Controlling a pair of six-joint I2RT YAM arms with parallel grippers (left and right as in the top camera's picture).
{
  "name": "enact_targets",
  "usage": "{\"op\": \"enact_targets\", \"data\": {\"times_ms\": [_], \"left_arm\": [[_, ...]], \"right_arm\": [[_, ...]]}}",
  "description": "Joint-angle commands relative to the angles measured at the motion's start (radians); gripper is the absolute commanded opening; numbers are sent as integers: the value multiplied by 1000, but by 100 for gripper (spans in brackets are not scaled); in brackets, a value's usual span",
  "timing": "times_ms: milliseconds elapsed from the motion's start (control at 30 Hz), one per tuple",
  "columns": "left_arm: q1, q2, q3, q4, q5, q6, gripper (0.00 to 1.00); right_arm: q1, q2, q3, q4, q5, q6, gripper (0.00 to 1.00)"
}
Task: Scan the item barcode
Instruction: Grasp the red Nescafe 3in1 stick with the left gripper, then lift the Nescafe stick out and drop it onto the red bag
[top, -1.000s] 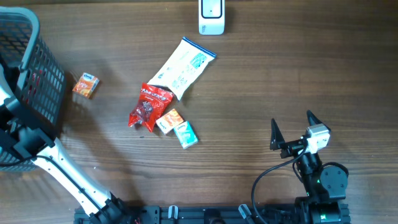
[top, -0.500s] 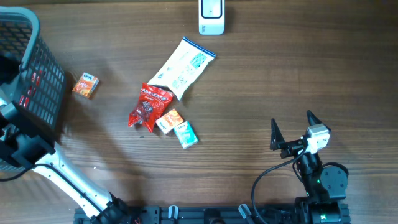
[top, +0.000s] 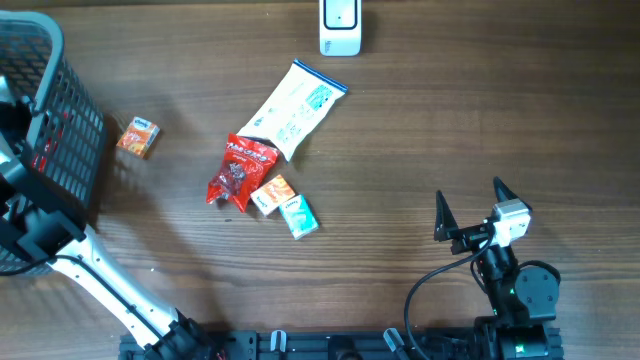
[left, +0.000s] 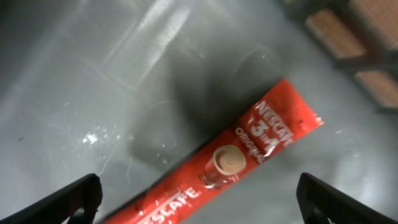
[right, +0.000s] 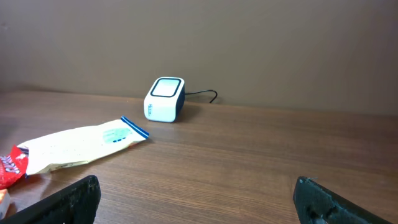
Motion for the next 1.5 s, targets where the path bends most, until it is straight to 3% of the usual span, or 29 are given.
{"op": "enact_targets", "data": {"times_ms": [0, 433, 600, 767, 867, 1067, 1467], "left_arm": [[11, 13, -1, 3, 23, 83, 100], [12, 18, -137, 35, 29, 209, 95], [13, 17, -138, 40, 28, 211, 76], [12, 17, -138, 41, 21, 211, 42], [12, 17, -138, 35, 21, 203, 29], [12, 12, -138, 25, 22, 91, 4], [12, -206, -137, 53, 24, -127, 4]], "right_arm": [[-4, 1, -1, 3, 11, -12, 100], [-4, 1, -1, 3, 11, -12, 100], [-4, 1, -1, 3, 11, -12, 100], [-4, 1, -1, 3, 11, -12, 100], [-4, 1, -1, 3, 11, -12, 100], [-4, 1, -1, 3, 11, -12, 100], [-4, 1, -1, 3, 11, -12, 100]]}}
